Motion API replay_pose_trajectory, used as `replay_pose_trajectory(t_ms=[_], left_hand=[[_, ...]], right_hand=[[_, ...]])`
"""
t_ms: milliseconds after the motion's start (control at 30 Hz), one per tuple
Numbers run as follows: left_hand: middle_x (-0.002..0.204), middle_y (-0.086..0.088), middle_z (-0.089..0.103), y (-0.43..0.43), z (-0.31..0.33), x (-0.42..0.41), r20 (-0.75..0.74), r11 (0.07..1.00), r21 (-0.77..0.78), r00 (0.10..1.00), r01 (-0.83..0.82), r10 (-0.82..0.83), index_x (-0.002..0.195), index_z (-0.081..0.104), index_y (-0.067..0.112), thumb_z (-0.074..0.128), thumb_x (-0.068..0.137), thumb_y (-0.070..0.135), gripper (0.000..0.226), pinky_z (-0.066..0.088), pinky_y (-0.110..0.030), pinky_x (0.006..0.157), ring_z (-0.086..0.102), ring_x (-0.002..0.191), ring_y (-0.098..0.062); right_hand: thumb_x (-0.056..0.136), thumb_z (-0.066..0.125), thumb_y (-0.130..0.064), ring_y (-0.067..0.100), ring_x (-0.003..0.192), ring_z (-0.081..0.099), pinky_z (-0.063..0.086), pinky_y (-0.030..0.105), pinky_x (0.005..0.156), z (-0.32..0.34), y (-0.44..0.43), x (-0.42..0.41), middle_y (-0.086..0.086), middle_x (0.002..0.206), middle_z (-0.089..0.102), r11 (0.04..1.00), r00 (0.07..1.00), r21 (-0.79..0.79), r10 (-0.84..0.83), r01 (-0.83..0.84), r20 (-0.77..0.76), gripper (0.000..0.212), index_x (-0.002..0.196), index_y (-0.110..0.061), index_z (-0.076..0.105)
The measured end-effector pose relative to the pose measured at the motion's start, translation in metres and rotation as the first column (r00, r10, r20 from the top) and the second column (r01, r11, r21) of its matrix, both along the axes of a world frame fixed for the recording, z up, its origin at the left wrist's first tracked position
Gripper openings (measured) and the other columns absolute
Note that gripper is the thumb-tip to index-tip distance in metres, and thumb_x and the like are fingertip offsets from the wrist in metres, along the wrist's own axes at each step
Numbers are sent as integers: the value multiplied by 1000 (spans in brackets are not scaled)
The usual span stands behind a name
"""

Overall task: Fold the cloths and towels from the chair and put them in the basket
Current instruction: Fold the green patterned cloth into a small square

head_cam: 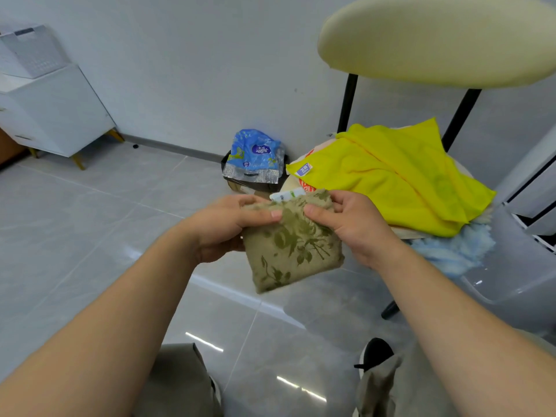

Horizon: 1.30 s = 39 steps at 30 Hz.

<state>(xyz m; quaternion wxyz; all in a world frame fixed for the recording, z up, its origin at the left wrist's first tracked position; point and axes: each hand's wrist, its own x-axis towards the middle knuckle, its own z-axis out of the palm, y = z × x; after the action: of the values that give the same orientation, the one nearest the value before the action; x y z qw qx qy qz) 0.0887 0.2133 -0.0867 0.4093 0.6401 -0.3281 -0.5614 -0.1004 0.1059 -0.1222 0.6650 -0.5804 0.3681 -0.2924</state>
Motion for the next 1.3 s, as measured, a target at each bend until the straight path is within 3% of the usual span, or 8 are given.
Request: replay_pose_trajectory(t_ms=[167,300,433,600,733,900,1133,1300], left_hand=[[112,-18,72,4,0,-4,10,963,139,972,231,-234,109,72,5,73,83,44,47,52,-45,96,69,104,-33],[101,-14,75,2,-2,-7,242,965,162,939,209,-244,107,72,5,69,90,34,34,58,-42,87,73,94,-31],[85,-11,75,1,1,-7,230,996,74,971,51,-66,91,73,7,66,94,26,20,58,-30,67,71,73,-23],[80,-9,74,-4,4,1,228,944,-85,917,-318,329,81,72,13,69,92,27,18,53,-28,63,68,67,-19],[79,-10,70,-8,3,7,171,830,-87,812,-552,558,84,68,13,68,92,23,13,53,-27,50,66,62,-22],[77,-13,64,-8,3,9,190,809,-65,789,-584,585,85,61,12,63,96,22,15,50,-26,40,63,58,-24],[76,-12,66,-9,4,0,81,835,-26,832,-549,550,98,65,5,63,96,21,16,50,-24,42,64,48,-18],[80,-13,69,-8,6,-6,16,857,-28,857,-514,514,106,65,2,61,98,18,19,53,-27,46,67,52,-17]], right_hand=[[82,81,-12,14,80,75,58,25,65,1,8,-2,4,88,78,965,970,-169,174,-202,-171,31,108,-16,65],[82,82,-19,23,83,76,61,38,73,-3,10,0,7,88,78,967,963,-123,197,-222,-184,43,117,-19,58],[84,74,-48,19,84,75,60,37,77,-8,5,2,4,88,77,987,951,-98,92,-126,-296,36,109,-25,62],[84,57,-72,14,85,71,55,36,79,-19,2,8,-1,102,73,998,900,-60,-38,13,-434,53,114,-28,57],[89,56,-66,17,88,74,58,41,87,-17,18,16,1,108,69,987,900,99,156,-126,-407,56,130,-30,48],[91,66,-31,18,88,75,58,40,88,-20,35,27,-1,106,69,951,879,164,306,-262,-367,54,138,-34,38],[93,55,-33,23,78,76,59,38,73,-29,38,33,4,106,69,978,910,170,180,-123,-375,35,127,-28,49],[95,48,-20,26,67,74,52,30,58,-32,34,32,10,85,75,966,940,253,141,-62,-311,20,114,-20,56]])
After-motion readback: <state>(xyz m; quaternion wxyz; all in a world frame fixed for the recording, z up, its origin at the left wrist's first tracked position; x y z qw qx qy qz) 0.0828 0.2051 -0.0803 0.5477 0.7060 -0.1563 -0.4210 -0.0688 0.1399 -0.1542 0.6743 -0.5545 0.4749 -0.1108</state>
